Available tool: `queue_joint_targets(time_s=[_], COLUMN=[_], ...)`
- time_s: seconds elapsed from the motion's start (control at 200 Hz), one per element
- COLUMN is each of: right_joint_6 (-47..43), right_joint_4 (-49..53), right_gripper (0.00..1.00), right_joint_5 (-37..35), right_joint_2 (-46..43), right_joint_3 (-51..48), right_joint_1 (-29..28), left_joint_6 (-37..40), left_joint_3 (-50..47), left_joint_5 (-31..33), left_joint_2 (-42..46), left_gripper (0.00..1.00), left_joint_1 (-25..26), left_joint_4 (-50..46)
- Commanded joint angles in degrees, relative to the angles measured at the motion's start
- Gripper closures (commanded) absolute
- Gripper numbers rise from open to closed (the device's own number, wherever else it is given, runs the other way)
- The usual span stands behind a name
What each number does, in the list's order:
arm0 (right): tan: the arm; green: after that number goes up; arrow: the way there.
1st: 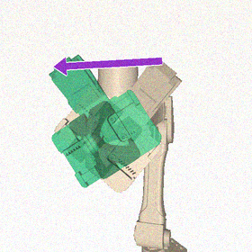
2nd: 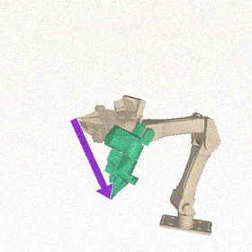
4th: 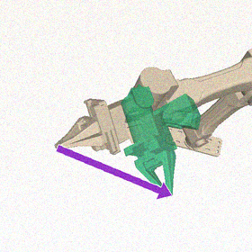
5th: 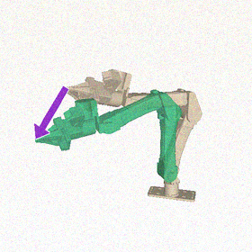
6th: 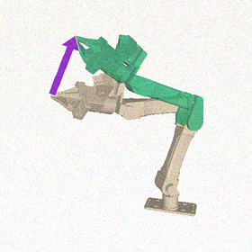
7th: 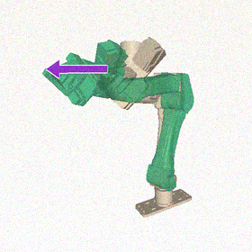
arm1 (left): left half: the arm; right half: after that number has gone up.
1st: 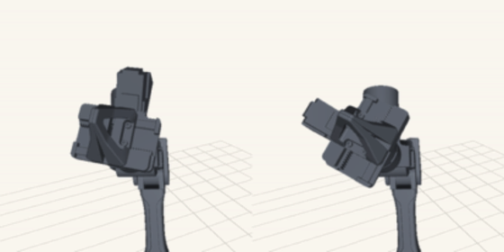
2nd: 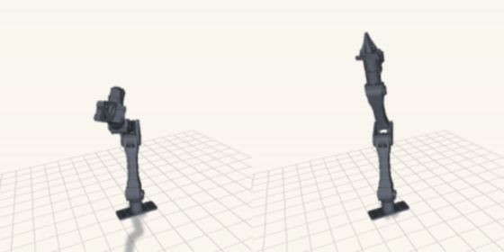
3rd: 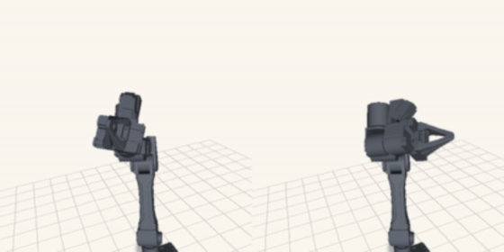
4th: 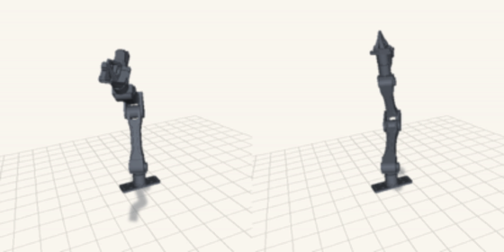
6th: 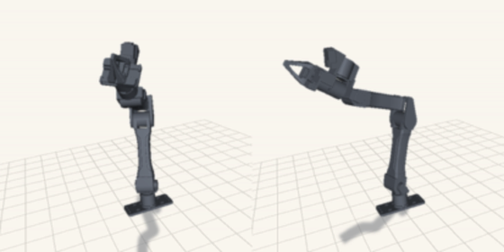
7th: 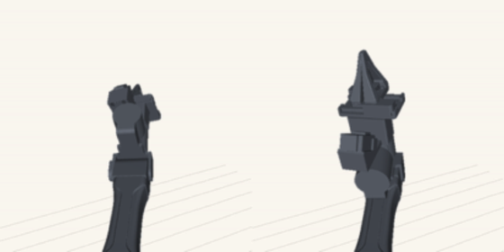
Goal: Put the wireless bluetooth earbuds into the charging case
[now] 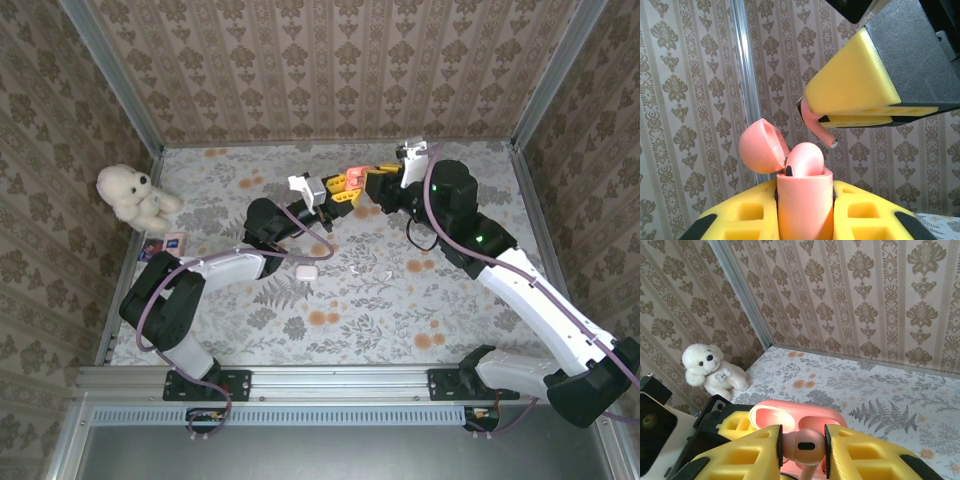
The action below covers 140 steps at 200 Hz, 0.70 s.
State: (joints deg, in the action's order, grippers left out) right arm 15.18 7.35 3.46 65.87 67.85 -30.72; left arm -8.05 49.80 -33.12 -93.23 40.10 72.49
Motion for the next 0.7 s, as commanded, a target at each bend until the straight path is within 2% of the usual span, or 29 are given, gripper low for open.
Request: queue_joint_targets(time_s=[0.0, 0.695], right_joint_6=[0.5, -1.1], right_joint_4=[-1.9, -2.4], right_gripper=[0.72, 0.72], right_joint_5=[-0.2, -2.6], right_joint_2=[0.7, 2.5], right_joint_3=[-0.9, -0.4], right_joint_1=[-0.4, -0.4], left_joint_6=[0.4, -0.3], left_joint_3=[0.2, -0.3], left_joint_5=[0.3, 0.4], left_joint_2=[2.5, 2.7], left_gripper=[1.0, 1.0], left_joint_1=[0.3, 0.3], left_joint_4=[2.0, 2.0])
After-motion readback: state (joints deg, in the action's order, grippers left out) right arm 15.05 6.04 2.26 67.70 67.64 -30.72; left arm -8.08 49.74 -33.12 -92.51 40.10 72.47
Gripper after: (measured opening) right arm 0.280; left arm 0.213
